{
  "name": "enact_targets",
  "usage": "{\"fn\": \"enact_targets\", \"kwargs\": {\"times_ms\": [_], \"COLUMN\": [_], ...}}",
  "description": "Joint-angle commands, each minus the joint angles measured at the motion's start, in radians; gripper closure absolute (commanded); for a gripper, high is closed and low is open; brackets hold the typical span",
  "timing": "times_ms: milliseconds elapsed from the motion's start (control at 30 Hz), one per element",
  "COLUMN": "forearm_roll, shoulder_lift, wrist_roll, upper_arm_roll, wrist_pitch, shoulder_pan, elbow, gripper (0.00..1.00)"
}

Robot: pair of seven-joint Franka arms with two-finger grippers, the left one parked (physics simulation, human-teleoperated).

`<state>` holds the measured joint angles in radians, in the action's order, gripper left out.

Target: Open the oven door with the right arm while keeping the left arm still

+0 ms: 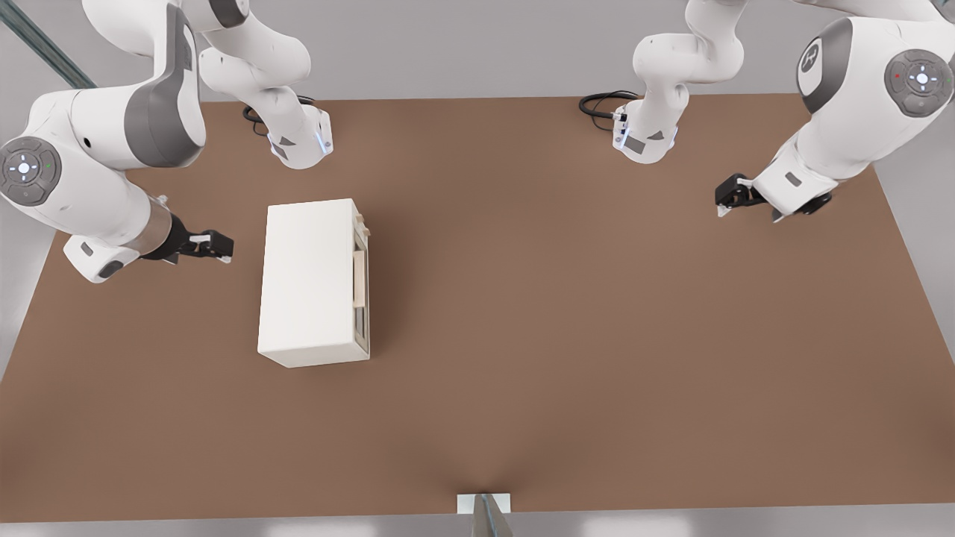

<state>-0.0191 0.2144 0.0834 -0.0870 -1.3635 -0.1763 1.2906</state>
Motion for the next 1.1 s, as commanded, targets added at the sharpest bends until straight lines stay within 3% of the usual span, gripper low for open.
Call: {"fn": "enact_targets", "kwargs": {"times_ms": [0, 67, 100, 133, 267, 300, 533, 767, 933, 1067], "forearm_roll": [0.002, 0.039, 0.059, 0.059, 0.105, 0.214, 0.430, 0.422, 0.435, 0.430], "shoulder_lift": [-0.001, 0.069, 0.161, 0.270, 0.382, 0.404, 0.542, 0.583, 0.606, 0.619], "wrist_roll": [0.068, 0.087, 0.104, 0.235, 0.276, 0.276, 0.306, 0.647, 0.645, 0.644], "upper_arm_roll": [0.000, 0.010, 0.003, -0.007, -0.016, -0.016, -0.016, -0.008, -0.057, -0.054], "wrist_pitch": [-0.006, 0.011, 0.014, 0.053, 0.040, 0.056, 0.221, 0.245, 0.218, 0.207], "shoulder_pan": [0.000, -0.066, -0.150, -0.235, -0.400, -0.489, -0.571, -0.601, -0.597, -0.601], "elbow": [0.001, 0.007, -0.046, -0.169, -0.267, -0.264, -0.267, -0.261, -0.264, -0.267], "gripper": [0.00, 0.00, 0.23, 0.78, 0.79, 0.79, 0.79, 0.79, 0.79, 0.79]}}
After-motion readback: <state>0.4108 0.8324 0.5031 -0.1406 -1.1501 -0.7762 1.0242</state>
